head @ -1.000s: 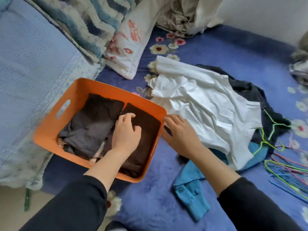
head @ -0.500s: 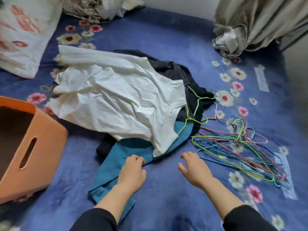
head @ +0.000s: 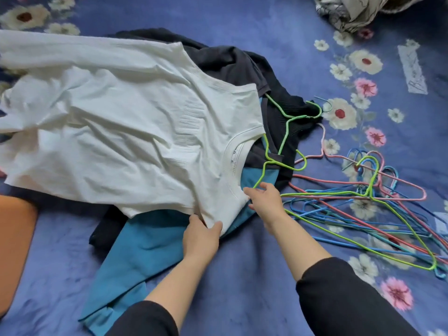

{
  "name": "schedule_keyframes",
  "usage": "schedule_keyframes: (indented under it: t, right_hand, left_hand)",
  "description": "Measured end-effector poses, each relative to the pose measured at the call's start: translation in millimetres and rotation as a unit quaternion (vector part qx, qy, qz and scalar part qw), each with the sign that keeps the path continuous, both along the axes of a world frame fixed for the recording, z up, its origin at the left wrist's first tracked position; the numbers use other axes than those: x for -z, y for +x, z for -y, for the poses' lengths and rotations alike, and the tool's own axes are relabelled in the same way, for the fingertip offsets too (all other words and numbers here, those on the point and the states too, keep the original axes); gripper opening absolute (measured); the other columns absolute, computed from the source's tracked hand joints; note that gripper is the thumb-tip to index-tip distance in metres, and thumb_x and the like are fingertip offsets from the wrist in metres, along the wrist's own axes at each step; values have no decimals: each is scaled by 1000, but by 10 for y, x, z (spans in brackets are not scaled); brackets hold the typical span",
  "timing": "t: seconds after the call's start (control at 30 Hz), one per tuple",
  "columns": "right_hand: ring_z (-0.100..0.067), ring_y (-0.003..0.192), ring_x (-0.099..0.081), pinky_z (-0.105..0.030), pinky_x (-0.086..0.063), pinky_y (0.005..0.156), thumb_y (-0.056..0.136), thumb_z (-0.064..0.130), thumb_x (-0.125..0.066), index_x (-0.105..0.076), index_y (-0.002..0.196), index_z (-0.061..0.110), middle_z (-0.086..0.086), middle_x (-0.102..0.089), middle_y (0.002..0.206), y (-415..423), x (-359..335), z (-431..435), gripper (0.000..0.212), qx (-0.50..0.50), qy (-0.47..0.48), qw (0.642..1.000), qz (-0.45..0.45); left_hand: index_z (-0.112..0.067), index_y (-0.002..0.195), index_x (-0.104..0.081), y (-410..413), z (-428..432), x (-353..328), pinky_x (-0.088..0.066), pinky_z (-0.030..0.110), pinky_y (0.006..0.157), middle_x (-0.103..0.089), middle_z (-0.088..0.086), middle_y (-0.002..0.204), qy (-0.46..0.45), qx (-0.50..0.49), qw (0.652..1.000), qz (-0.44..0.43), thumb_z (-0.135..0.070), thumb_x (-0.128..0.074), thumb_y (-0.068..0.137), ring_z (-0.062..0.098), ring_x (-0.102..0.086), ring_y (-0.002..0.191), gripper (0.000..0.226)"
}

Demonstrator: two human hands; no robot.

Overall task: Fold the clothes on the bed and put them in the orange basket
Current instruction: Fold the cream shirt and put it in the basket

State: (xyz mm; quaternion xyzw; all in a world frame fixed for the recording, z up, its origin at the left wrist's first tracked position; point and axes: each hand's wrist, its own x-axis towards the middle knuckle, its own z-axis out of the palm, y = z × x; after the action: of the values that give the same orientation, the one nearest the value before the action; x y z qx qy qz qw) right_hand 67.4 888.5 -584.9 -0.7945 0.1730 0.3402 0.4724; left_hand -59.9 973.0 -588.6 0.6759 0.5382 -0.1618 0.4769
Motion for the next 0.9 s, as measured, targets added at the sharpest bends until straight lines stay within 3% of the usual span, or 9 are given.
schedule_keyframes:
  t: [0.1, 0.17, 0.23, 0.33, 0.5, 0.63, 0.7, 0.8, 0.9]
  right_hand:
    - [-20, 86, -54, -35, -51, 75, 85, 13, -67, -54, 108, 12, -7, -57, 99, 63, 51, -23, 26, 60, 54, 995, -51]
    - [-17, 81, -55, -28, -48, 65, 89, 11, -63, -53, 101, 14, -5, -59, 93, 96, -1, -60, 16, 83, 95, 989, -81]
    - [-13, 71, -53, -25, -43, 60, 93, 9, -55, -56, 91, 12, -1, -63, 81, 134, -124, -79, 4, 79, 83, 991, -63]
    - [-9, 65, -52, -23, -34, 55, 97, 12, -50, -51, 75, 17, 4, -67, 76, 72, -346, -71, 22, 20, 70, 997, -25]
    - [-6, 54, -46, -16, -35, 47, 100, 12, -45, -50, 81, 12, -2, -67, 81, -172, -759, -56, 19, 38, 123, 992, 5]
    - [-2, 41, -45, -12, -38, 44, 101, 7, -43, -49, 82, 5, -9, -64, 78, -272, -1144, -87, 20, 92, 180, 979, -3]
    - [-1, 38, -42, -12, -36, 41, 101, 5, -42, -49, 87, 0, -12, -63, 79, -274, -1313, -62, 17, 110, 197, 974, -11]
    - [0, 33, -40, -12, -33, 39, 100, 1, -43, -50, 80, -2, -15, -60, 80, -275, -1603, 27, 21, 133, 209, 969, -16]
    - [-1, 31, -39, -12, -32, 36, 94, -6, -45, -51, 75, 3, -9, -56, 68, -235, -1884, 98, 21, 169, 226, 959, -27]
  left_hand:
    - [-2, 74, -58, -57, -30, -21, -36, 33, 62, -57, 3, 68, 6, 3, 999, 50, -26, -63, 82, 23, -48, 68, 26]
    - [1, 64, -49, -126, -58, -82, -32, 33, 57, -46, 5, 58, 8, 10, 995, 94, -28, -66, 84, 19, -38, 60, 40]
    - [-7, 56, -41, -196, -96, -226, -29, 31, 57, -36, 4, 55, -10, -9, 991, 136, -30, -65, 88, 16, -33, 57, 46]
    - [-9, 53, -38, -342, -178, -478, -26, 28, 54, -34, 3, 52, 12, -22, 987, 156, -30, -59, 94, 13, -31, 54, 50]
    - [3, 58, -41, -538, -223, -938, -23, 33, 54, -36, 4, 51, 90, -78, 974, 194, -29, -55, 96, 14, -28, 51, 52]
    - [-17, 54, -49, -682, -162, -1403, -28, 21, 52, -40, -12, 49, 125, -210, 934, 259, -28, -57, 96, 6, -33, 52, 44]
    - [-25, 60, -60, -798, -176, -1561, -37, 19, 59, -52, -16, 57, 101, -278, 911, 286, -27, -57, 96, 2, -43, 59, 37]
    - [-23, 81, -69, -980, -228, -1809, -46, 32, 81, -68, -4, 88, -9, -361, 861, 357, -25, -48, 101, 13, -58, 87, 29]
    - [-20, 103, -66, -1025, -344, -2054, -50, 24, 84, -72, -6, 103, -99, -403, 814, 406, -24, -38, 105, 10, -66, 99, 28]
